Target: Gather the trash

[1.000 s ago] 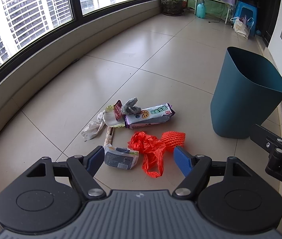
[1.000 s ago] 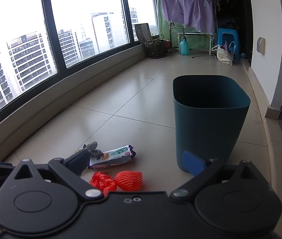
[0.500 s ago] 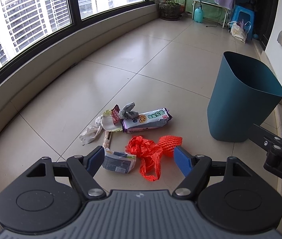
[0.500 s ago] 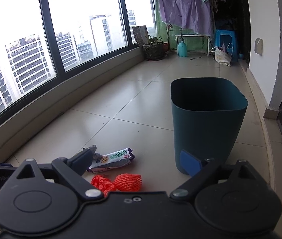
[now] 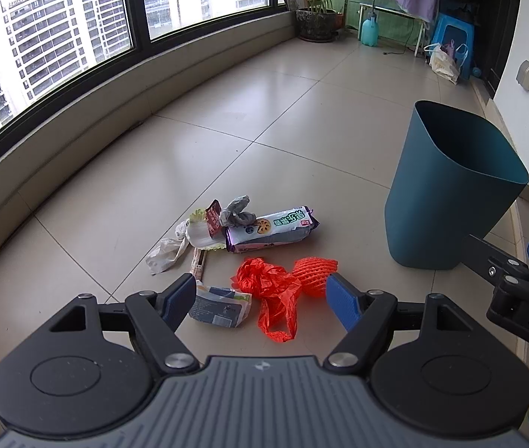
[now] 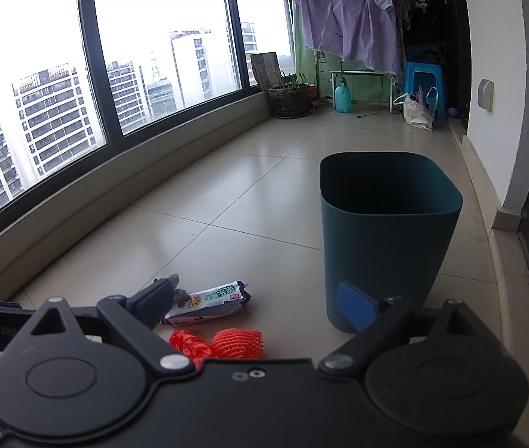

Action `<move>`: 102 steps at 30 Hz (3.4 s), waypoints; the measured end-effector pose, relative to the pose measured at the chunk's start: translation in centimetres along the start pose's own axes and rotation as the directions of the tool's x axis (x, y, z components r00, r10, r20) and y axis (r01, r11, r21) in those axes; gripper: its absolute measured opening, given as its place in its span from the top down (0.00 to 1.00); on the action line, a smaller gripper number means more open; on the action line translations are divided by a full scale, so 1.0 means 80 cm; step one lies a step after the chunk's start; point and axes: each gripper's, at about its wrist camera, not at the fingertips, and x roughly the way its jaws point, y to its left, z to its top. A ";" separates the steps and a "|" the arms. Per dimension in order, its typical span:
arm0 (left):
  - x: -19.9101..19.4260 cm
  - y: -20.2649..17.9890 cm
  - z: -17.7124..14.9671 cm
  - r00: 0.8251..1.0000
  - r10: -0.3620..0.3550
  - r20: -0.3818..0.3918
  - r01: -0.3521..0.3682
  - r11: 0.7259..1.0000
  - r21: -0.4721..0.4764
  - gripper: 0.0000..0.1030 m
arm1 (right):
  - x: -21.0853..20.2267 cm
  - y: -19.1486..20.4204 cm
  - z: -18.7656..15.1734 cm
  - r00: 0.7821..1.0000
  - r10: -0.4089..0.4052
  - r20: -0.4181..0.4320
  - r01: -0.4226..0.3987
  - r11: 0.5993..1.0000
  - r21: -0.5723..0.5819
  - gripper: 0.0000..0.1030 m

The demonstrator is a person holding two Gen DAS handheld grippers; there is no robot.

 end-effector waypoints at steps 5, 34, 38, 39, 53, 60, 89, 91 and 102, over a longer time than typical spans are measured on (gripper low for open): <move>0.001 -0.001 0.000 1.000 0.000 -0.006 0.000 1.000 0.000 0.26 | 0.001 0.001 0.002 1.000 -0.001 -0.006 0.001 1.000 -0.001 0.08; 0.013 -0.030 0.039 0.998 0.015 -0.064 -0.016 1.000 -0.023 0.26 | 0.021 -0.029 0.061 0.998 0.040 -0.039 -0.041 0.999 -0.020 0.12; 0.004 -0.039 0.058 0.994 0.043 -0.096 -0.049 0.997 -0.067 0.26 | 0.020 -0.049 0.088 0.995 0.069 -0.070 -0.072 0.996 -0.043 0.14; 0.002 -0.042 0.062 0.994 0.052 -0.098 -0.059 0.996 -0.069 0.26 | 0.017 -0.056 0.097 0.995 0.071 -0.069 -0.075 0.995 -0.064 0.14; -0.056 -0.091 0.129 0.979 0.179 -0.100 -0.188 0.978 -0.095 0.26 | 0.004 -0.119 0.163 0.984 0.100 -0.148 -0.128 0.974 -0.189 0.14; -0.031 -0.086 0.162 0.981 0.149 -0.121 -0.154 0.987 -0.038 0.26 | 0.032 -0.136 0.168 0.981 0.041 -0.192 -0.086 0.968 -0.234 0.20; 0.198 -0.054 0.156 0.946 0.005 -0.324 0.016 0.998 0.064 0.26 | 0.229 -0.279 0.195 0.860 -0.198 -0.470 0.182 0.980 -0.080 0.45; 0.221 -0.053 0.140 0.930 -0.004 -0.369 0.033 0.997 0.073 0.26 | 0.244 -0.285 0.183 0.840 -0.197 -0.506 0.198 0.979 -0.053 0.50; 0.329 -0.077 0.074 0.881 -0.017 -0.472 0.120 0.975 0.188 0.26 | 0.282 -0.292 0.155 0.780 -0.285 -0.557 0.274 0.956 -0.105 0.84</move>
